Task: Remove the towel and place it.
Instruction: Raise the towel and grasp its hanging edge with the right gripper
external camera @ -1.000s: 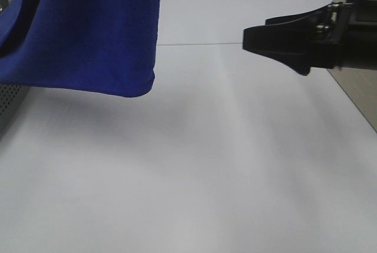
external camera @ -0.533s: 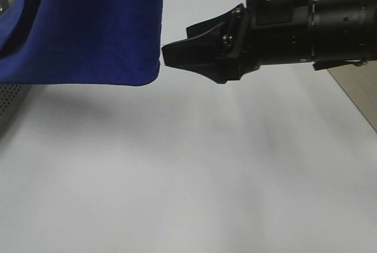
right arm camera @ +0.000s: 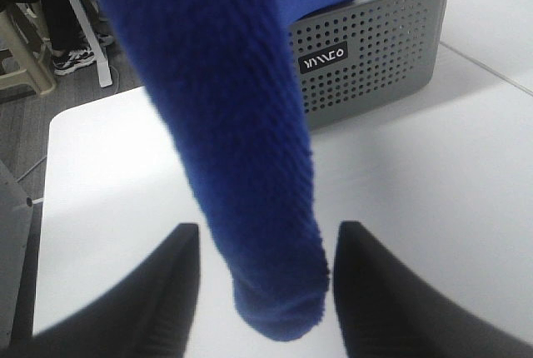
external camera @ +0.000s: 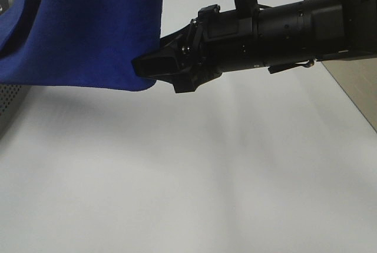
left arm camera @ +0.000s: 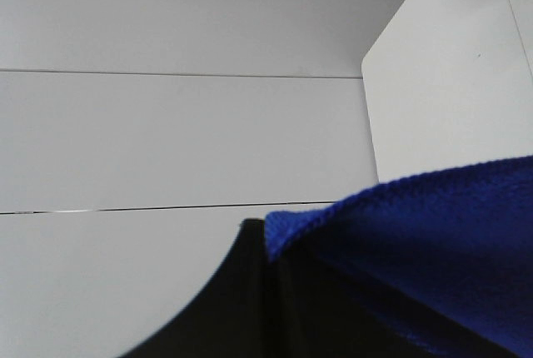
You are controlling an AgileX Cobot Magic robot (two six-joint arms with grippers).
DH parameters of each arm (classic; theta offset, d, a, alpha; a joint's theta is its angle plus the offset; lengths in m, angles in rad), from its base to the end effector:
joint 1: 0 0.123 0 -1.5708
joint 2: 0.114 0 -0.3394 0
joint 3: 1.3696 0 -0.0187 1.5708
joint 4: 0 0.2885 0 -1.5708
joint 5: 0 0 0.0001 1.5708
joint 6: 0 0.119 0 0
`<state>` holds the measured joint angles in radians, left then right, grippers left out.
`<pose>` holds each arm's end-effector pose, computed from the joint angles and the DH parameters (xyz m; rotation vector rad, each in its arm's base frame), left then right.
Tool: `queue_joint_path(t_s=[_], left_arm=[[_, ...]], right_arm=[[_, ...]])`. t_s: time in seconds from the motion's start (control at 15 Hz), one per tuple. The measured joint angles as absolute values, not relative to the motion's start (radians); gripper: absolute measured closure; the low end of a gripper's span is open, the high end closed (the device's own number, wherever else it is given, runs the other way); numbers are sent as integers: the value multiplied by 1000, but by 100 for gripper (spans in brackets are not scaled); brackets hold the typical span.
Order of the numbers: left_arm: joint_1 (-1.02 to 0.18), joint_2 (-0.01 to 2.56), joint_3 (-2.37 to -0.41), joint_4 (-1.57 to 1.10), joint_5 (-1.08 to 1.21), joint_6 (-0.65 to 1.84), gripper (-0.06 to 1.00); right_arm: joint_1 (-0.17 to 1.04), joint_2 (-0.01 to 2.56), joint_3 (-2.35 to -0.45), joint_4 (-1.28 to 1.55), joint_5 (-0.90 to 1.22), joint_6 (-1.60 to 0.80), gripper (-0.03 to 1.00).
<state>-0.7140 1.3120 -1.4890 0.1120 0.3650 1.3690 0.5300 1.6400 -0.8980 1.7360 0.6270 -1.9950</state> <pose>0.2623 -0.2210 0.5404 1.5008 0.8102 0.6043 0.2977 0.2543 0.2463 -1.1091 1.7888 0.8335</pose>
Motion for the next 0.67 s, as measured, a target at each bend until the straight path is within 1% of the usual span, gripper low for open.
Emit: queue_joint_path(t_s=[0.13,0.27,0.33,0.53,0.67], left_arm=[[-714,1312,-1489,103,366,1337,94],[-714,1312,-1489,100,367,1274,94],[-714,1312,-1489,100,367,1239,94],[-714,1314,-1489,100,367,1124,94],[-714,1330,-1489,100,364,1017,94]], right_arm=[[530,1640,-898,1736,627,-1989,67],[530,1639,-898,1736,620,-1893,91],[530,1634,-898,1732,598,-1827,95],[530,1574,-898,1558,516,-1613,95],[529,1492,-910,1316,447,-1367,95]])
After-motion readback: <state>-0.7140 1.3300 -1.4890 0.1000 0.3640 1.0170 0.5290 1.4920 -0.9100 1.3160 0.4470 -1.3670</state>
